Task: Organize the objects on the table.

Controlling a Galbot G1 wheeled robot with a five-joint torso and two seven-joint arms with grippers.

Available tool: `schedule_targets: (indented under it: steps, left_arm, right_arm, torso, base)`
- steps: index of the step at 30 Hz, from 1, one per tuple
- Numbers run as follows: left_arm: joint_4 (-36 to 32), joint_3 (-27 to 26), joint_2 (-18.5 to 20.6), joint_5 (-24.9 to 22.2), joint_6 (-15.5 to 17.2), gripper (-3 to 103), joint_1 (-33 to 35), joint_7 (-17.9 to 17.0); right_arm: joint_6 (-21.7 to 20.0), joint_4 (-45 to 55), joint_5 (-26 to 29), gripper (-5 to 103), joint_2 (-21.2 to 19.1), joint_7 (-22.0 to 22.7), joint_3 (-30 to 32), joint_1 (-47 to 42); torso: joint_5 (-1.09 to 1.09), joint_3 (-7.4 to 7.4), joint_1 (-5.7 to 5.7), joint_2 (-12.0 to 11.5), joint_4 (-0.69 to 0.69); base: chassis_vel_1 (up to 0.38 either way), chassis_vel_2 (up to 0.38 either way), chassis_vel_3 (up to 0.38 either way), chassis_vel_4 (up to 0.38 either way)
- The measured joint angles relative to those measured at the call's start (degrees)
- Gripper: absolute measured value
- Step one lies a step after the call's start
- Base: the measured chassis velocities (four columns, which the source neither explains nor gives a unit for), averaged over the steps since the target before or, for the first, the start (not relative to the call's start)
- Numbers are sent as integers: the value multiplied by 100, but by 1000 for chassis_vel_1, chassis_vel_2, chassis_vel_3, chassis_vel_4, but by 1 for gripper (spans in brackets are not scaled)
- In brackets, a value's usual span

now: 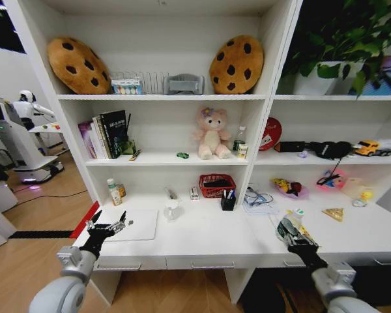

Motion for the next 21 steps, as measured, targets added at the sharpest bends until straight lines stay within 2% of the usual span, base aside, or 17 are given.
schedule_targets:
  steps: [4, 9, 13, 21]
  left_arm:
    - [0, 0, 0, 0, 0, 100, 0, 0]
    - [0, 0, 0, 0, 0, 100, 0, 0]
    - [0, 0, 0, 0, 0, 100, 0, 0]
    - [0, 0, 0, 0, 0, 100, 0, 0]
  right_arm:
    - [259, -40, -418, 22, 373, -214, -99, 44]
    - [263, 38, -724, 22, 726, -150, -455, 77]
    - [263, 54, -799, 22, 841, 10, -614, 78]
    - [299, 0, -796, 22, 834, 57, -566, 56]
  torso:
    - [1, 0, 0, -1, 0]
    - [1, 0, 0, -1, 1]
    - [0, 0, 0, -1, 1]
    - [1, 1, 1, -1, 1]
  base:
    - [0, 0, 0, 0]
    - [0, 0, 0, 0]
    - [0, 0, 0, 0]
    - [0, 0, 0, 0]
